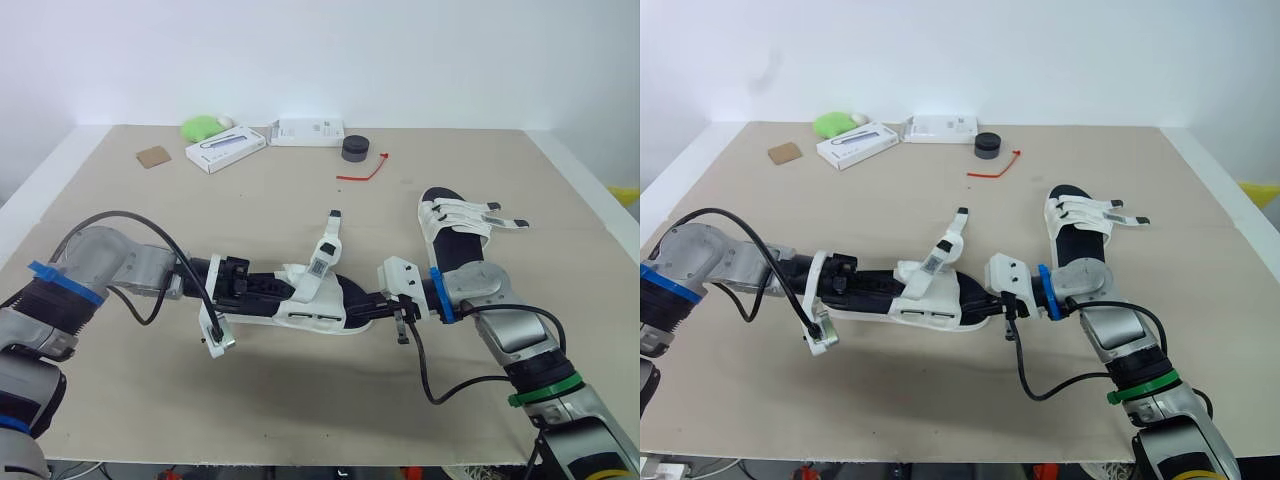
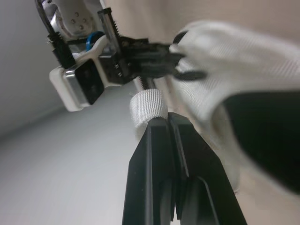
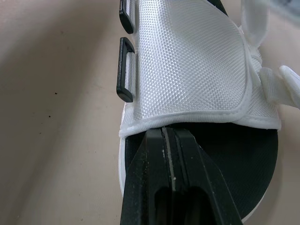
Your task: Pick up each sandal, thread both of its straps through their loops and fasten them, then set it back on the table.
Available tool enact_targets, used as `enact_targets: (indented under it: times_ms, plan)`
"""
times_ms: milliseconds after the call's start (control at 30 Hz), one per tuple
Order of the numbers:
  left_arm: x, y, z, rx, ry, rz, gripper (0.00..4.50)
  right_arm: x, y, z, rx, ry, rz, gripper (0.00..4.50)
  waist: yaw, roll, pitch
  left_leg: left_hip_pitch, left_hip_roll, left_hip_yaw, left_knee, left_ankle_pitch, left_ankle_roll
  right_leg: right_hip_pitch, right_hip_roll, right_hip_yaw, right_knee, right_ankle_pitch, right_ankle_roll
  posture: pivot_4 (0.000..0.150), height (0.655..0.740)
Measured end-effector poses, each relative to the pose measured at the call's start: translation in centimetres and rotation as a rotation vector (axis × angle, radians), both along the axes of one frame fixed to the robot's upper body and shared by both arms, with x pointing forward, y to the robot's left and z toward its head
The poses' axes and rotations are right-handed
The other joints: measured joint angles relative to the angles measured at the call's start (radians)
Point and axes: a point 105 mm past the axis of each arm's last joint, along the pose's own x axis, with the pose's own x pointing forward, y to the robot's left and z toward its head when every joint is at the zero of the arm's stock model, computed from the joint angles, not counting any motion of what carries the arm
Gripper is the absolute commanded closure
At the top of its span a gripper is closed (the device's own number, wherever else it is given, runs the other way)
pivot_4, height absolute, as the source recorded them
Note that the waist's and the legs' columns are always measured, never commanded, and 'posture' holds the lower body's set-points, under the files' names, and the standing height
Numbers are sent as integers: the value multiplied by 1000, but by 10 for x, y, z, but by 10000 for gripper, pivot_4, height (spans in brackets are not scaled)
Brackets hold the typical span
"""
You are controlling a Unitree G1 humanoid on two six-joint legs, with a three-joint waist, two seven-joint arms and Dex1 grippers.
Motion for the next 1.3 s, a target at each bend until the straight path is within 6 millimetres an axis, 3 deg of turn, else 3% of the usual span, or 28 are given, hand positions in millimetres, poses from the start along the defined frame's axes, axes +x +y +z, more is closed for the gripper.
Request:
enact_targets:
  times_ms: [100,300,367,567,733,900,1067,1300]
  plan:
    - [0,5,-3,-3,77,36,37037,0,0,0,0,-3,4,45000,0,0,0,0,0,1,0,0,0,0,0,0,0,0,0,1500,7400]
    - [-8,7,-4,-29,163,38,6938,-1,0,0,-1,-1,12,45000,0,0,0,1,0,1,0,0,0,0,0,1,0,0,0,1500,7400]
    - [-12,8,-5,-40,184,38,1188,-1,0,0,-1,-1,12,45000,0,0,0,1,0,1,0,0,0,0,0,1,0,0,0,1500,7400]
    - [-18,15,-4,-88,216,74,1188,-1,0,0,-2,-1,14,45000,0,0,0,1,1,1,0,0,0,0,0,0,0,0,0,1500,7400]
    - [-6,17,14,-236,286,178,1188,-2,0,0,-3,0,14,45000,0,0,0,1,1,0,0,0,0,0,1,0,1,0,0,1500,7400]
    - [28,14,47,-537,699,393,1188,-2,1,-1,-1,3,19,45000,0,0,0,0,1,0,1,0,0,0,2,0,1,0,0,1500,7400]
    - [42,3,43,-577,1359,506,1188,-2,2,-1,2,4,19,45000,-1,0,0,0,3,0,1,0,0,0,6,0,1,-4,4,1500,7400]
    - [17,-20,24,-309,1440,454,1188,-2,3,-1,4,4,19,45000,-1,0,0,0,3,-3,1,0,0,0,11,2,2,-5,0,1500,7400]
